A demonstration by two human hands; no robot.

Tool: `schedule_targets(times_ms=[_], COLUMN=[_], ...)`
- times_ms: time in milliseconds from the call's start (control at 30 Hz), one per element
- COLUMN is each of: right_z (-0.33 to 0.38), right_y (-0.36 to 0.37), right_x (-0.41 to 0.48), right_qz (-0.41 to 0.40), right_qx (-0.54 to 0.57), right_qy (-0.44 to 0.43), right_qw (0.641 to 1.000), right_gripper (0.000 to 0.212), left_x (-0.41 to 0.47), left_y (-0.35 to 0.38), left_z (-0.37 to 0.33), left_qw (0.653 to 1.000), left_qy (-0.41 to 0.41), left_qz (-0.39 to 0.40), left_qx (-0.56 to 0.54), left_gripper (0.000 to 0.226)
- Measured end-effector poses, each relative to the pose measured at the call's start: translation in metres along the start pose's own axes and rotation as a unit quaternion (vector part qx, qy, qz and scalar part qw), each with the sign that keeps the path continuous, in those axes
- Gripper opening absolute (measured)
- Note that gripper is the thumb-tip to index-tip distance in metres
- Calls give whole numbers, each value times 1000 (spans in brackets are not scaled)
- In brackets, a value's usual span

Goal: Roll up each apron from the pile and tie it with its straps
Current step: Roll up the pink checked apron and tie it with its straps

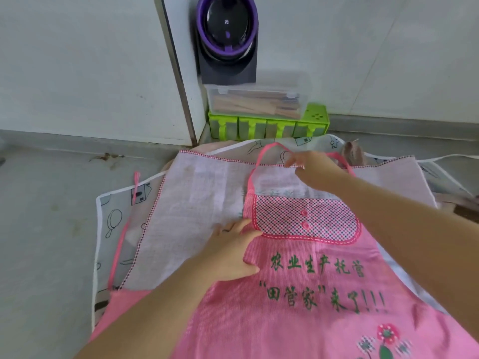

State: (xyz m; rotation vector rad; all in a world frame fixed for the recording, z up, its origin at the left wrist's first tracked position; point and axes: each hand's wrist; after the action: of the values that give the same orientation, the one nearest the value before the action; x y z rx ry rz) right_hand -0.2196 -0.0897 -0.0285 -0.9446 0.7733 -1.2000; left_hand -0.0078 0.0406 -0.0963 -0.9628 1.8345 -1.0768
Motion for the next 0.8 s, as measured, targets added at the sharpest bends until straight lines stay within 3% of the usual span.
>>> schedule_targets(times_ms=[100, 200, 367, 433, 533, 633, 700, 800], right_z=[6, 3, -5, -11, -21, -33, -39, -45], right_y=[11, 26, 52, 62, 79, 93, 98, 102], right_x=[-56, -115, -221, -261, -307, -329, -335, -339], right_qz=[21, 29, 4, -8, 15, 21, -3, -71], right_qx=[15, 16, -16, -54, -164, -226, -229, -201], right_qy=[-56, -113, -207, -230, -253, -232, -203, -172], right_qw=[998, 993, 978, 972, 953, 946, 952, 962], right_gripper=[31, 27, 27, 43, 79, 101, 104, 82], left_x=[-5, -19, -77, -104, -140, -159, -164, -167], left_y=[0, 3, 29, 45, 68, 87, 94, 97], left_z=[-3, -7, -17, -18, -19, -15, -13, -12], left_qw=[1000, 996, 966, 957, 948, 938, 938, 943], left_qy=[-6, -1, 113, 163, 213, 205, 187, 155], left_qz=[-19, -91, -228, -228, -164, -127, -139, -159], left_qx=[-4, 19, 35, 71, 173, 247, 255, 246], left_gripper=[73, 59, 39, 45, 71, 96, 108, 116])
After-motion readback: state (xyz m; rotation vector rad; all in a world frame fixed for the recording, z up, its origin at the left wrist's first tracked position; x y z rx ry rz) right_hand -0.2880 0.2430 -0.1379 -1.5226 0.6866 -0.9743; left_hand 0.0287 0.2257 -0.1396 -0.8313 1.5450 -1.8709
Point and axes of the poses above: each hand's wrist, its own x-axis towards the middle knuckle, its own y-axis out of the palm, z = x × y, and after that the axes turned 7 degrees about -z, right-handed
